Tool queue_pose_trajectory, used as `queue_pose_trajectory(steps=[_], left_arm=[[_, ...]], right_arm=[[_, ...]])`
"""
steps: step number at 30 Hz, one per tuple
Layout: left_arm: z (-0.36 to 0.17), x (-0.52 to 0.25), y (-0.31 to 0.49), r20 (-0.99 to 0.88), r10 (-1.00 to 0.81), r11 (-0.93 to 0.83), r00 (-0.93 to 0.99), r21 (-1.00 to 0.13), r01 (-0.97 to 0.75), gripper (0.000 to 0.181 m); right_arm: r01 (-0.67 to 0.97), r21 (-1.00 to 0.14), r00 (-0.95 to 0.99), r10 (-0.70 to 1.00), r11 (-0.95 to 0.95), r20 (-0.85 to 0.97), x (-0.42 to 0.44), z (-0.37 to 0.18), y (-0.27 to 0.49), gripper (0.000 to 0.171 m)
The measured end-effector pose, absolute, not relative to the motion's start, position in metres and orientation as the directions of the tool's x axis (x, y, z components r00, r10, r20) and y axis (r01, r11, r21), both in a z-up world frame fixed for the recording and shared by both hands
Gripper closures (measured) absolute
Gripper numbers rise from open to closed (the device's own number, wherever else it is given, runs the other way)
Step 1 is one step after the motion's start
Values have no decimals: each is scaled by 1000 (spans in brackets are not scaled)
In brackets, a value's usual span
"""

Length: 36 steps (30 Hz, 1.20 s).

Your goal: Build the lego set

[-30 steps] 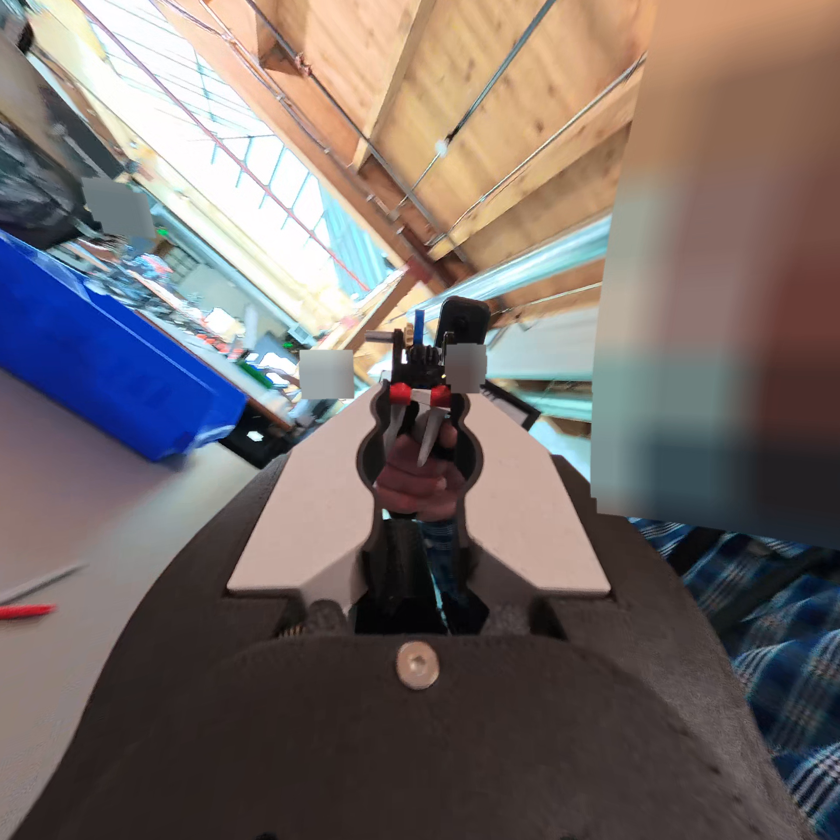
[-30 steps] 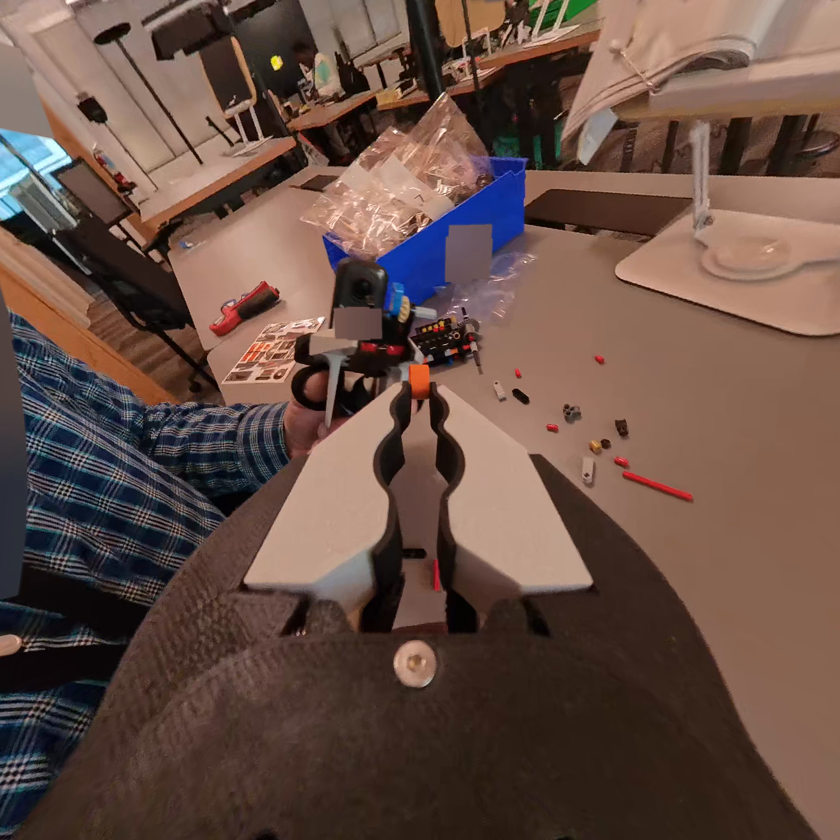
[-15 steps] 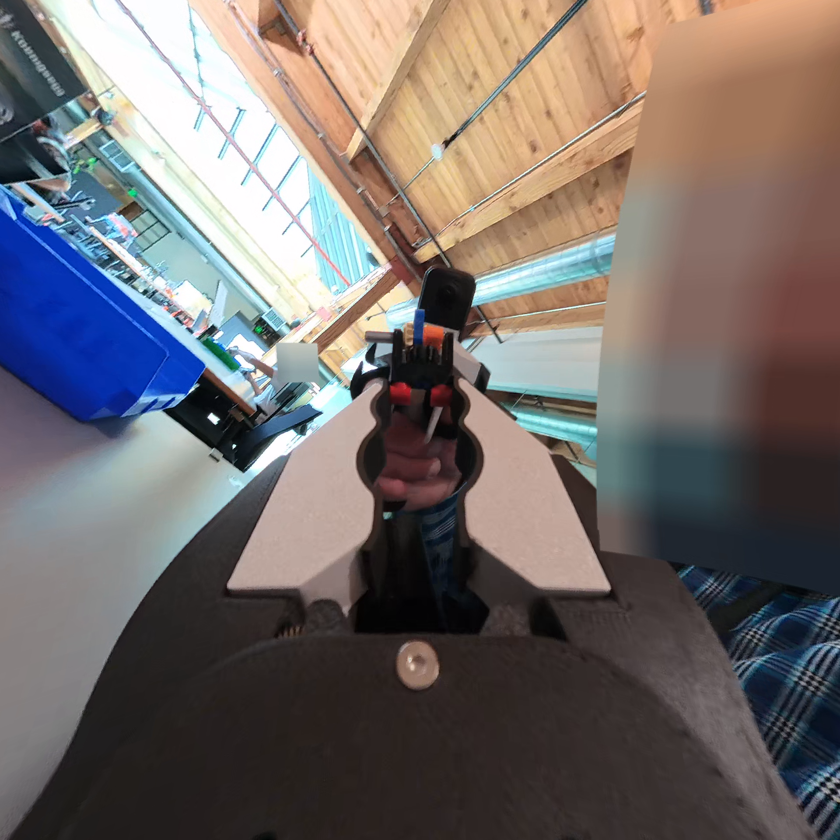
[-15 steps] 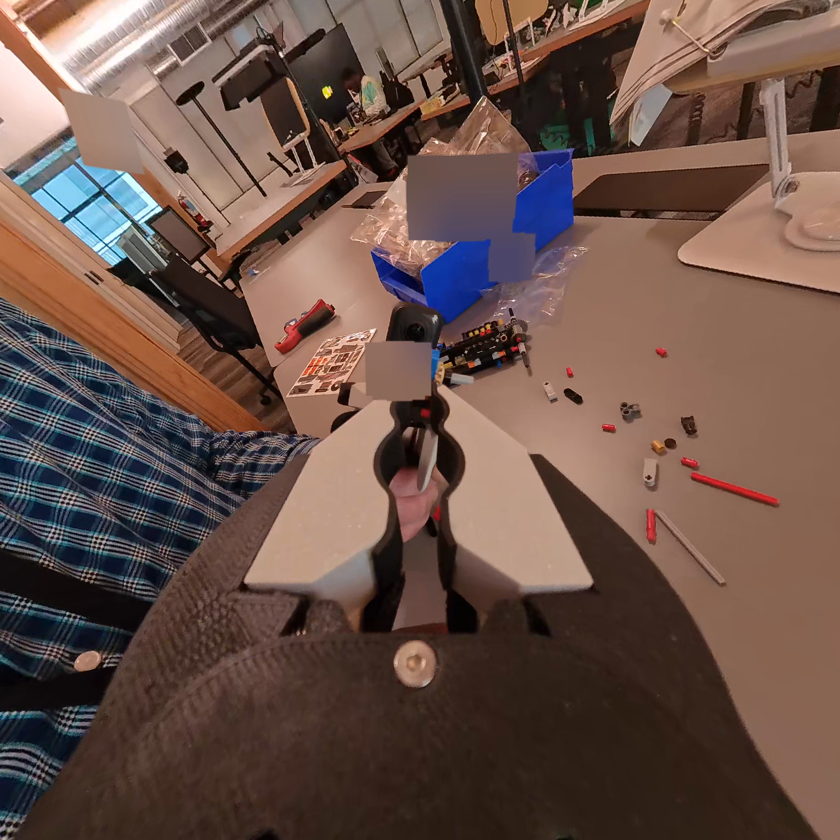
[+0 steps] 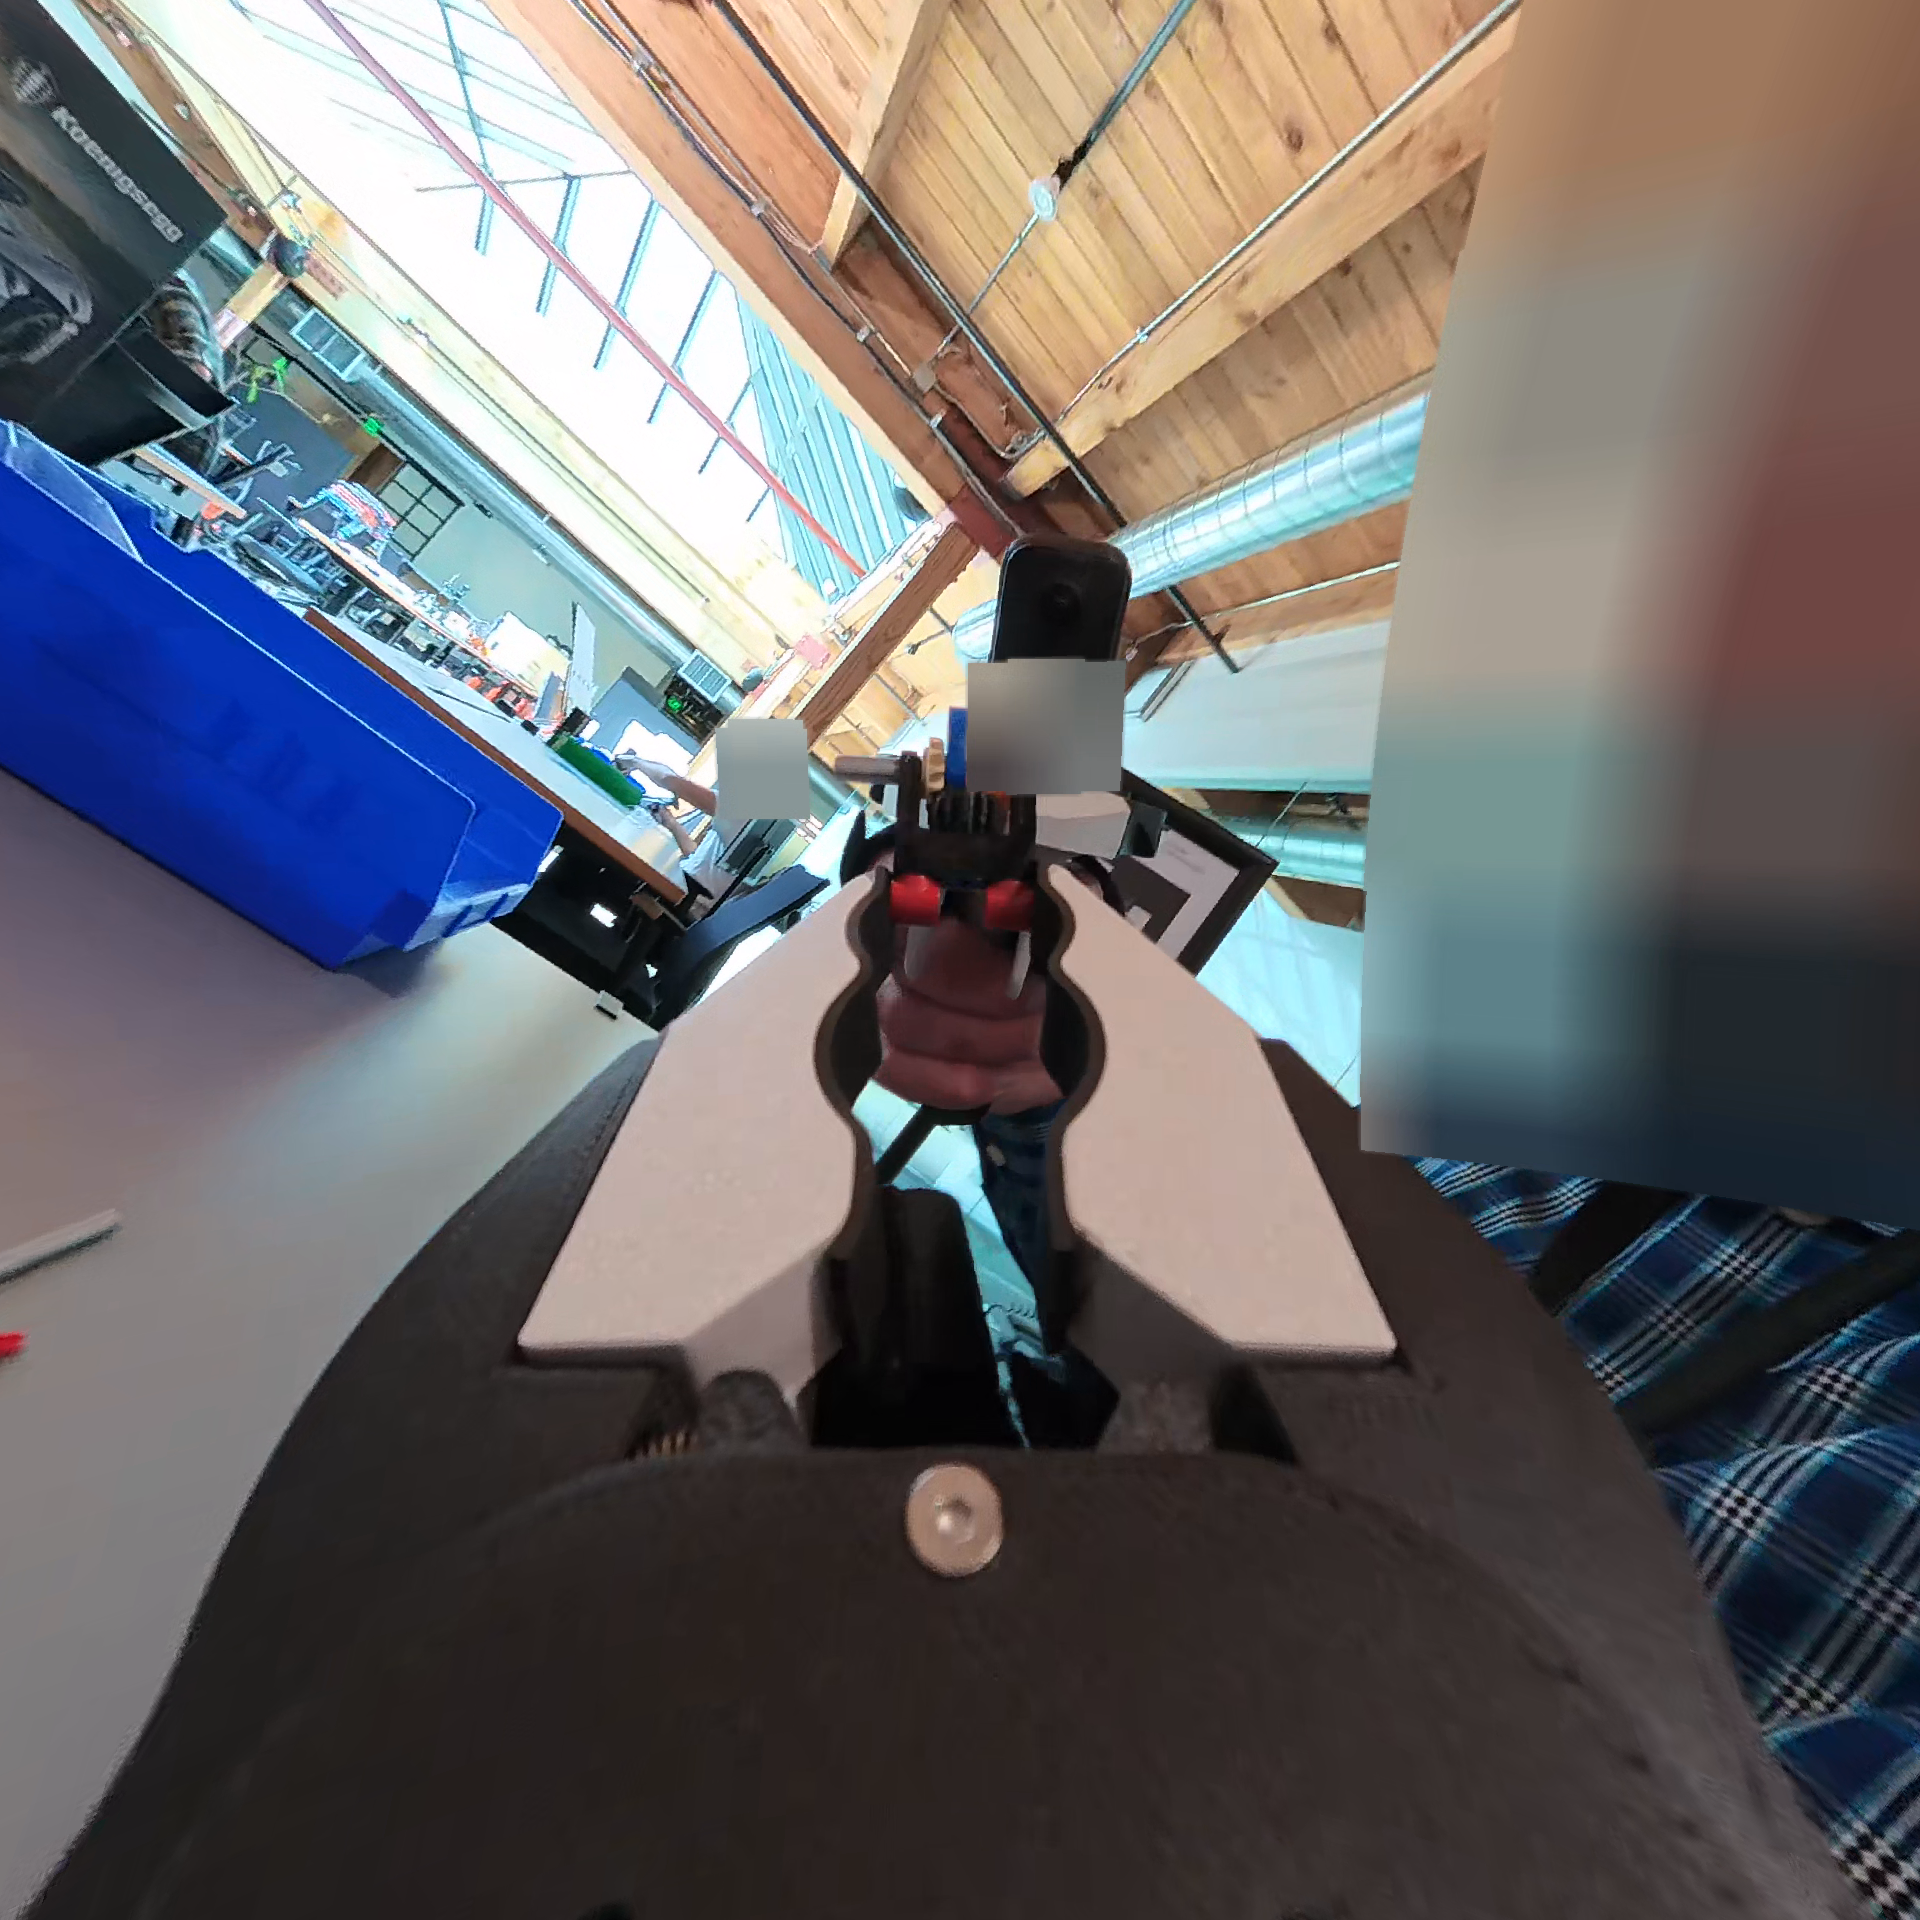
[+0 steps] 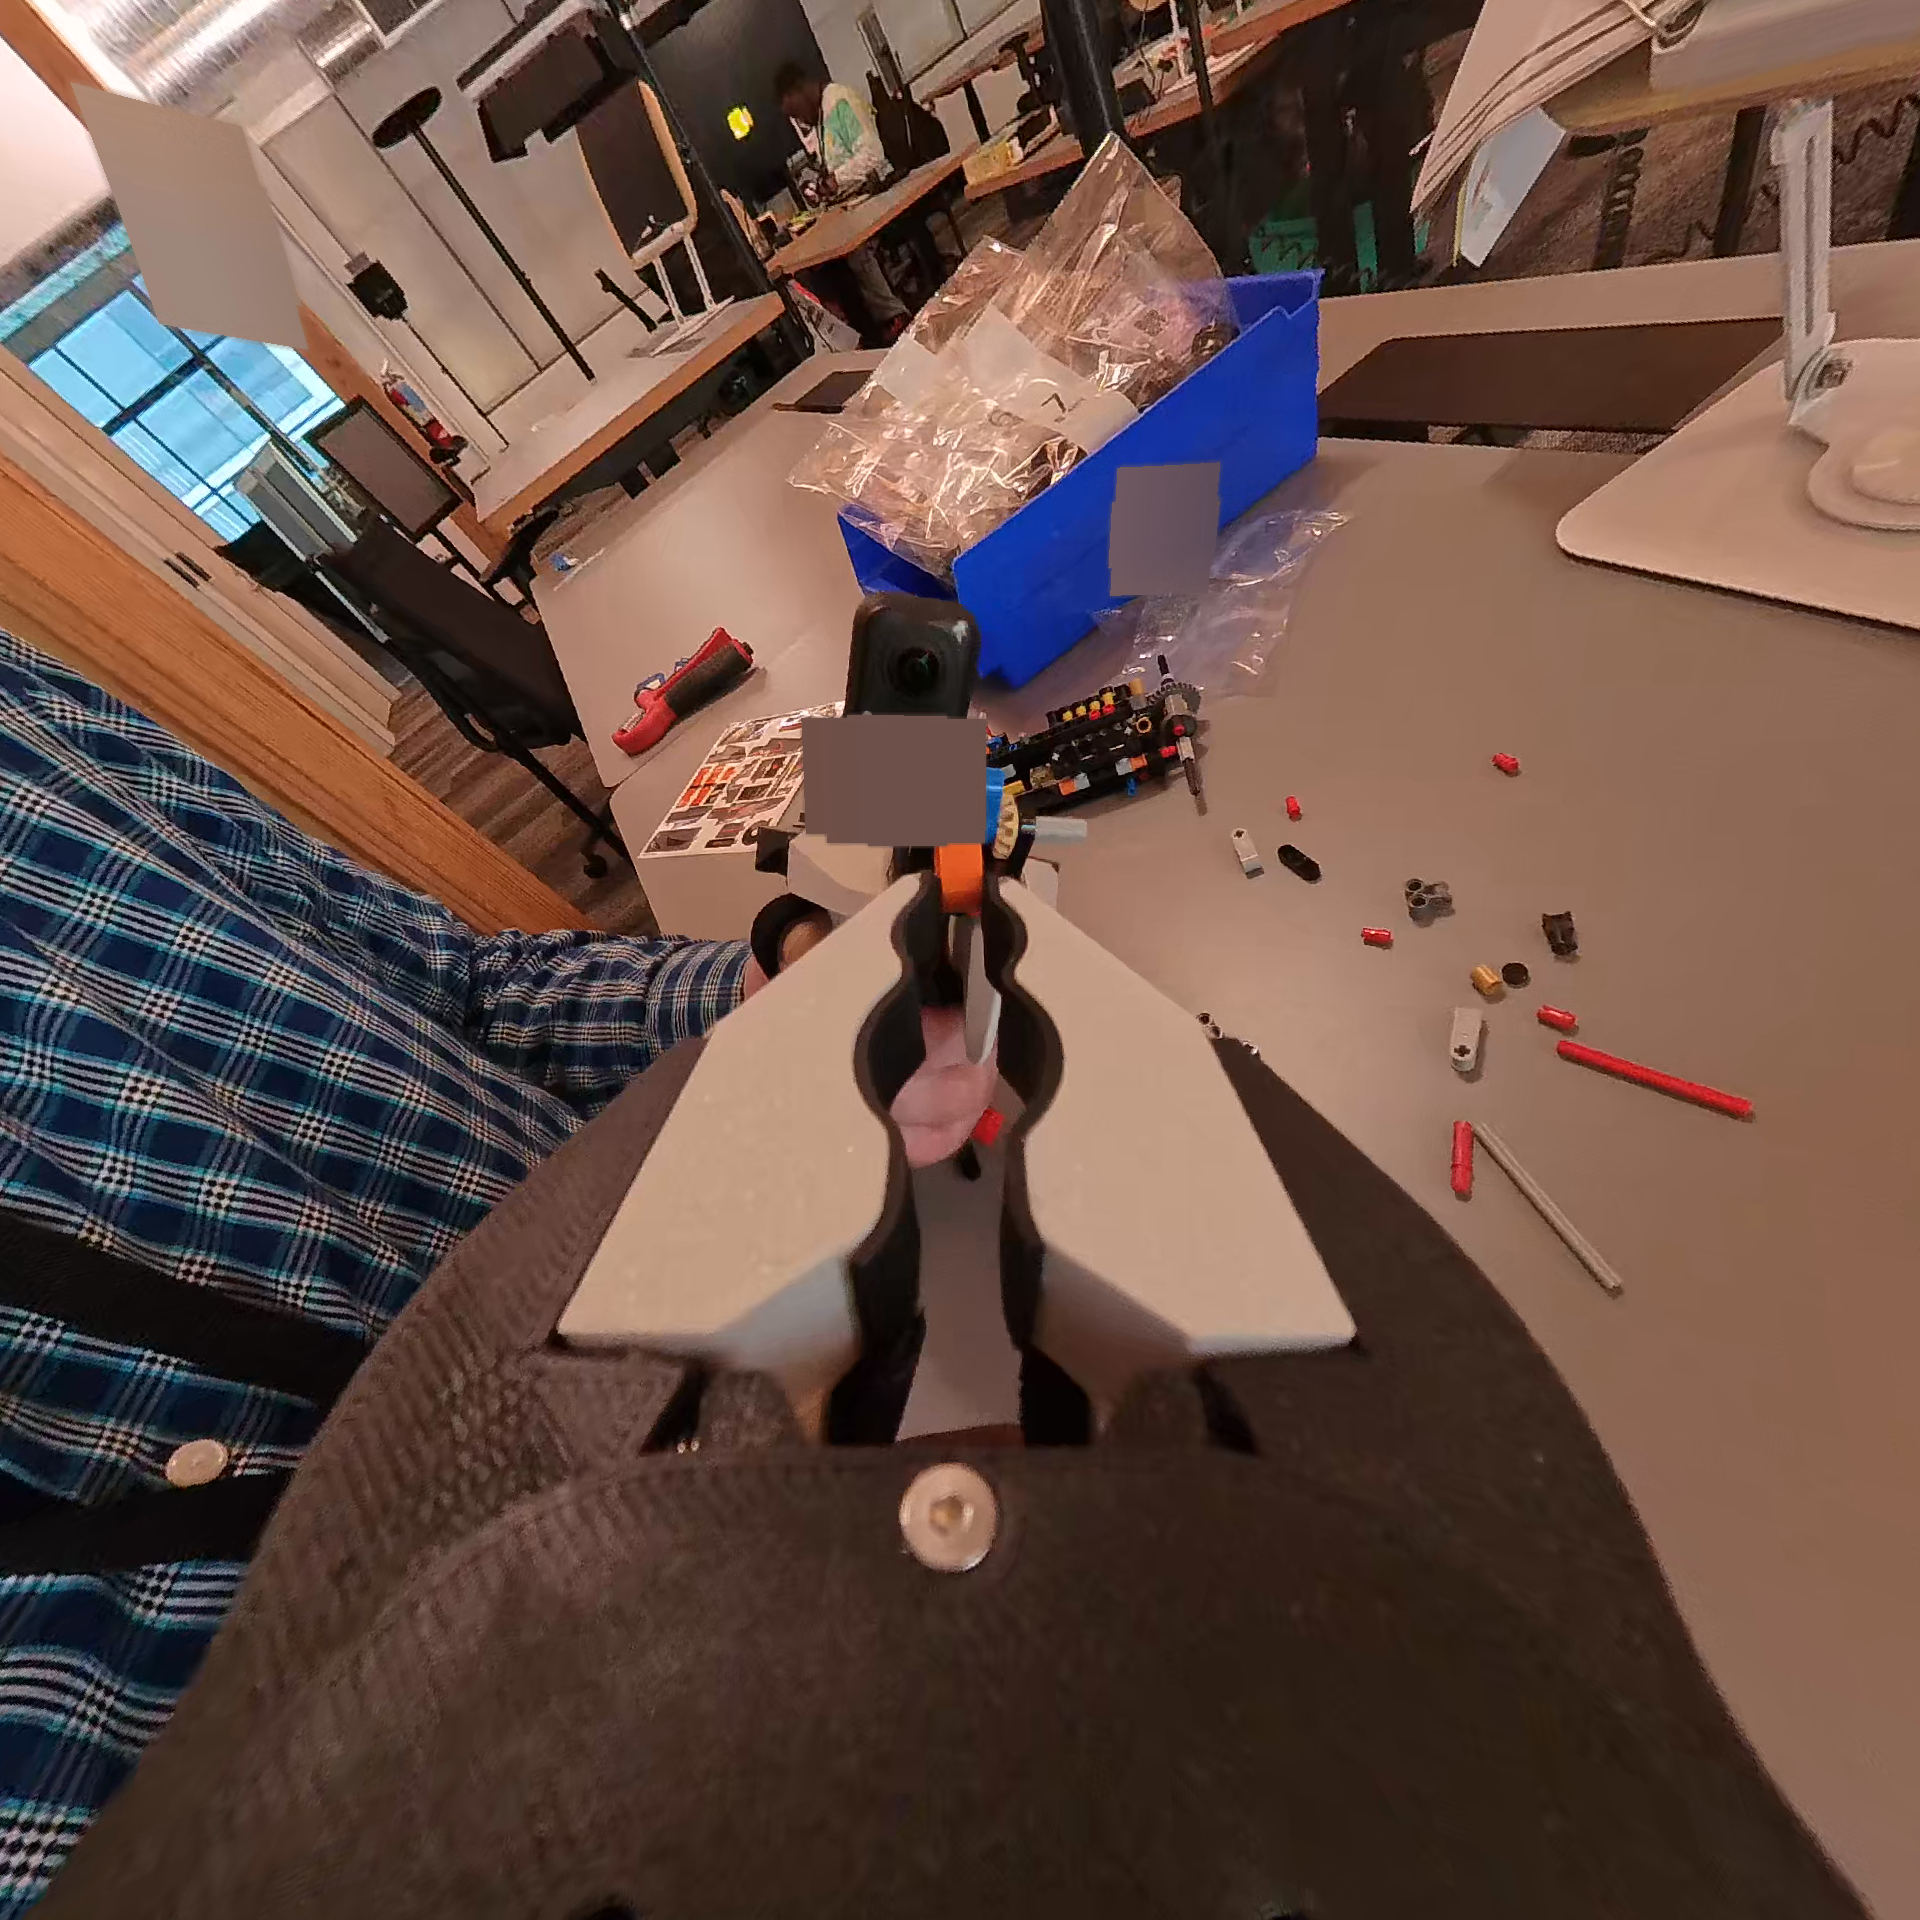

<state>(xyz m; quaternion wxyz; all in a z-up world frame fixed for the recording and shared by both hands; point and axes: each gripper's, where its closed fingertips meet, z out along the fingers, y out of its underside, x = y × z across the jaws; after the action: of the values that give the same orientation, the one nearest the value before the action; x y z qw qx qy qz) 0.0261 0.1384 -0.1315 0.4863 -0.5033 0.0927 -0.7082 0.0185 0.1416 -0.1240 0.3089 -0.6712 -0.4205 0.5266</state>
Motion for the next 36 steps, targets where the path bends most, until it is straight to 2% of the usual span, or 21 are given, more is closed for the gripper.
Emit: queue_pose_trajectory(steps=[9,18,23,27,32,36], left_arm=[[-135,24,141,608,-793,-482,43,-668,567,157],[-139,22,144,623,-781,-489,47,-657,574,157],[-138,17,146,618,-783,-471,69,-662,582,157],[-139,15,147,623,-779,-473,69,-657,588,157],[-140,16,148,624,-778,-476,68,-656,586,157],[-142,17,149,628,-775,-480,67,-655,584,157]], right_arm=[[232,-862,120,893,-451,-435,25,-126,148,166],[246,-867,137,901,-433,-411,27,-133,150,166],[395,-844,266,924,-364,-274,43,-175,163,166],[562,-770,362,927,-301,-99,65,-224,173,166],[618,-725,390,919,-303,-51,78,-255,173,166],[589,-737,391,915,-332,-100,78,-262,169,166]])
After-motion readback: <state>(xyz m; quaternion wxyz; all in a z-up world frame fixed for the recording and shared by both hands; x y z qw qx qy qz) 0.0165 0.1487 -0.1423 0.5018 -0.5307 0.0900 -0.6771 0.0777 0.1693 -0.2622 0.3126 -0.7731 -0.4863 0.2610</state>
